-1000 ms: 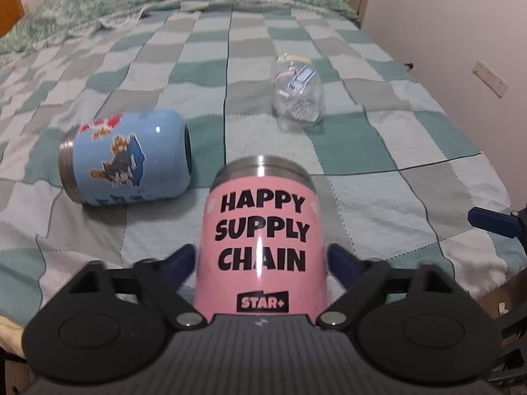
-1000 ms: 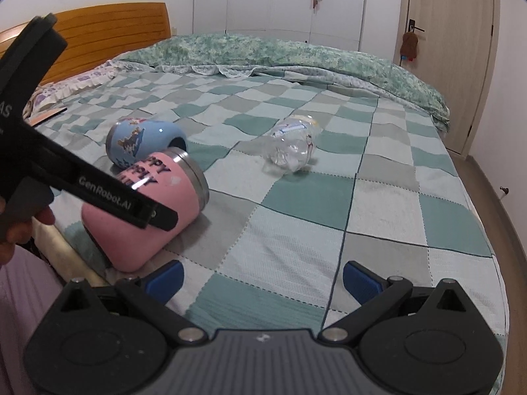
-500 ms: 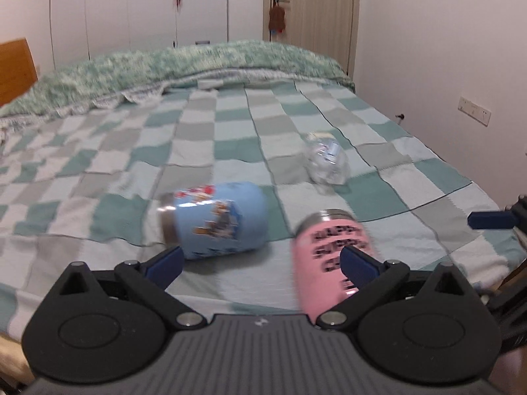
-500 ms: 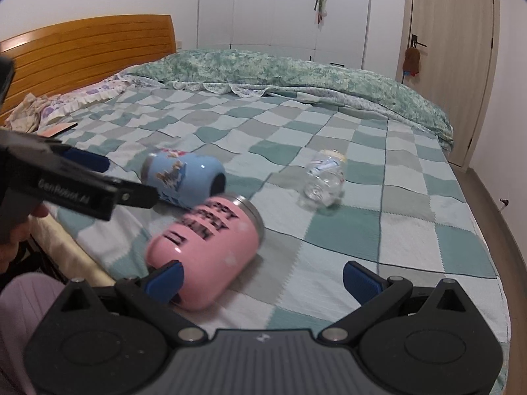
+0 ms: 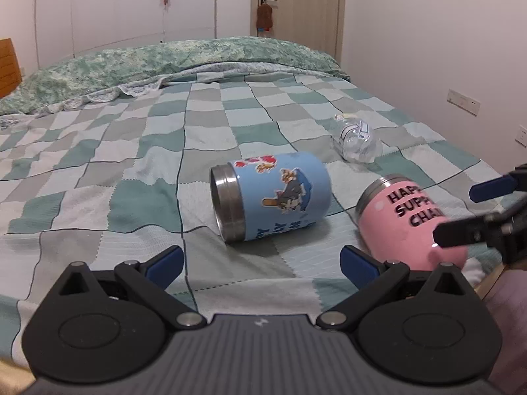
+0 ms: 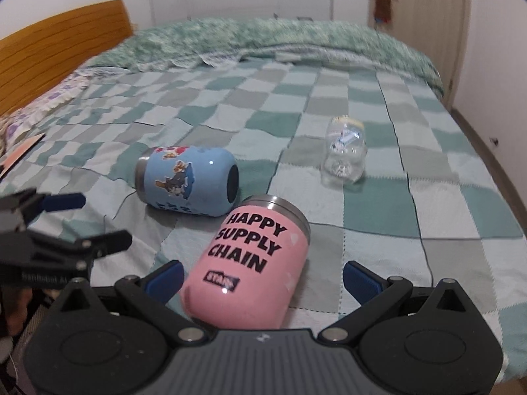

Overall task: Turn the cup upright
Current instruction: 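Grasp the lying pink tumbler with the right gripper while the left tool withdraws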

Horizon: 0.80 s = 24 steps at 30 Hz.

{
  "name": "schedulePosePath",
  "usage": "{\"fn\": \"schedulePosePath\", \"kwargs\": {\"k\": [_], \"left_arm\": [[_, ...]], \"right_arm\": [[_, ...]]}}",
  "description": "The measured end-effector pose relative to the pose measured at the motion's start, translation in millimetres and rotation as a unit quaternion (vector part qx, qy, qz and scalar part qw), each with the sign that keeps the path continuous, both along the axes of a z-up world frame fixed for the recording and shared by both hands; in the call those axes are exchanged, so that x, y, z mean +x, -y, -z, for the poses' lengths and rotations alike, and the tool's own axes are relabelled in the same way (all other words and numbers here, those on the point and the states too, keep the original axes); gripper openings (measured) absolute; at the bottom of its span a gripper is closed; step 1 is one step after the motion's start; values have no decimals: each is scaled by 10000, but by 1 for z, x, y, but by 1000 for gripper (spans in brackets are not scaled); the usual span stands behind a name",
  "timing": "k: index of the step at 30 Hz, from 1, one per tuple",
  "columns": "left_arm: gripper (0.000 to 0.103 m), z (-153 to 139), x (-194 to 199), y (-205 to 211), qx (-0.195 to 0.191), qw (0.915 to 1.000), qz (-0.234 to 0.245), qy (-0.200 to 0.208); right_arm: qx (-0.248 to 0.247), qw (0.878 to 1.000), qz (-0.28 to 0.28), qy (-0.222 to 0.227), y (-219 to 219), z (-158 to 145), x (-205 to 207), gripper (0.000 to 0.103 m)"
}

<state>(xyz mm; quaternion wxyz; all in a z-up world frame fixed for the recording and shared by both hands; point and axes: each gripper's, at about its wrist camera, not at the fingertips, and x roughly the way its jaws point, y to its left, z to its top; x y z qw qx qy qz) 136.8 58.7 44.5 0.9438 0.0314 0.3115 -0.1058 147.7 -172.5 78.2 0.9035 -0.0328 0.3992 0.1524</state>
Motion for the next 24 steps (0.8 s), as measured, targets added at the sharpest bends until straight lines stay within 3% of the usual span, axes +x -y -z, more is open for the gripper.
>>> {"fn": "schedulePosePath", "kwargs": {"k": [5, 10, 17, 24], "left_arm": [[103, 10, 13, -10, -83, 9996, 280, -34], [103, 17, 23, -8, 86, 9972, 739, -26], [103, 27, 29, -1, 252, 9906, 1345, 65], [103, 32, 34, 6, 200, 9880, 1529, 96]], "right_arm": [[85, 9977, 400, -540, -10, 6, 28, 103], [-86, 9944, 660, -824, -23, 11, 50, 103], [-155, 9897, 936, -1075, -36, 21, 70, 103], [-217, 9872, 1042, -1185, -40, 33, 78, 102]]}}
